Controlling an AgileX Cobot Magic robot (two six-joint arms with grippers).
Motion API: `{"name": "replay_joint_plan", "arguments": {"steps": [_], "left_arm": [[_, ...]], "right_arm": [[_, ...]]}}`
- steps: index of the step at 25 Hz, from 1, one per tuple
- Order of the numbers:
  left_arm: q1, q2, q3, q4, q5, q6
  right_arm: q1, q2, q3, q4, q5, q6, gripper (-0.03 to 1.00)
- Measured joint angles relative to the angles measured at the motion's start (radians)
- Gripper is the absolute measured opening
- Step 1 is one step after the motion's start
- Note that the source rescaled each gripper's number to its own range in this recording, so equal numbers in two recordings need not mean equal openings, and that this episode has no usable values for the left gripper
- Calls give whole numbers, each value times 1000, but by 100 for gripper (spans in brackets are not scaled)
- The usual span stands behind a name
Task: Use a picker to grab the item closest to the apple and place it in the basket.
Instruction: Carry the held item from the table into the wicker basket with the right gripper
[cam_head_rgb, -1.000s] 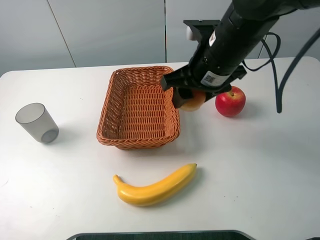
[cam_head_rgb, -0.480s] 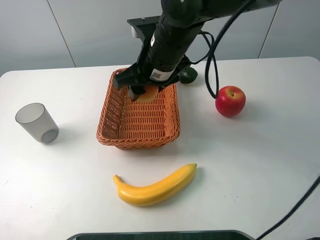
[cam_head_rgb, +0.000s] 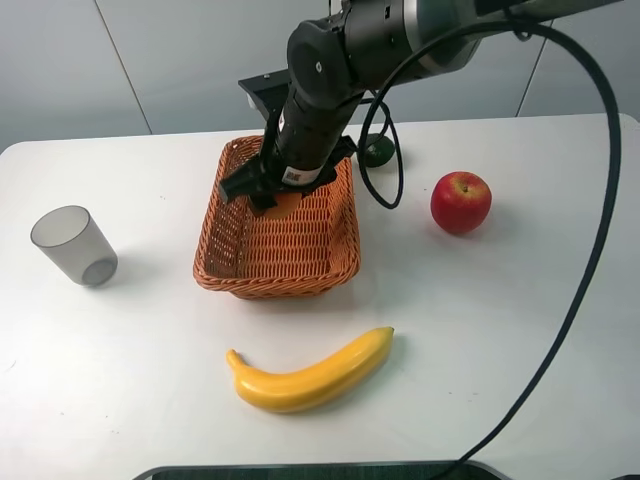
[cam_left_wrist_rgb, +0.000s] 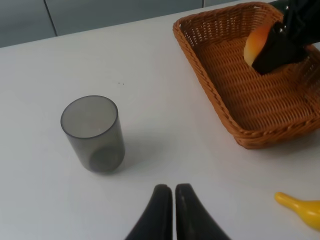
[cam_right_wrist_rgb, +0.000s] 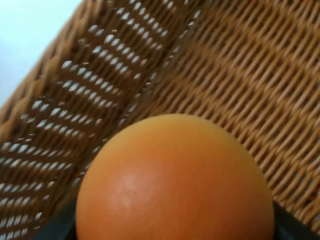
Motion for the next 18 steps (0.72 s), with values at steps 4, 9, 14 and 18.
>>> {"name": "replay_joint_plan", "arguments": {"steps": [4,9,14,18], "left_arm": [[0,0,0,0,0,0],[0,0,0,0,0,0],[0,0,0,0,0,0],[0,0,0,0,0,0]], "right_arm": [[0,19,0,-51,-4,19,0],[1,21,0,-72,-6,29,23],[3,21,0,-73,-6,29,97],[3,21,0,-73,-6,29,99]]}}
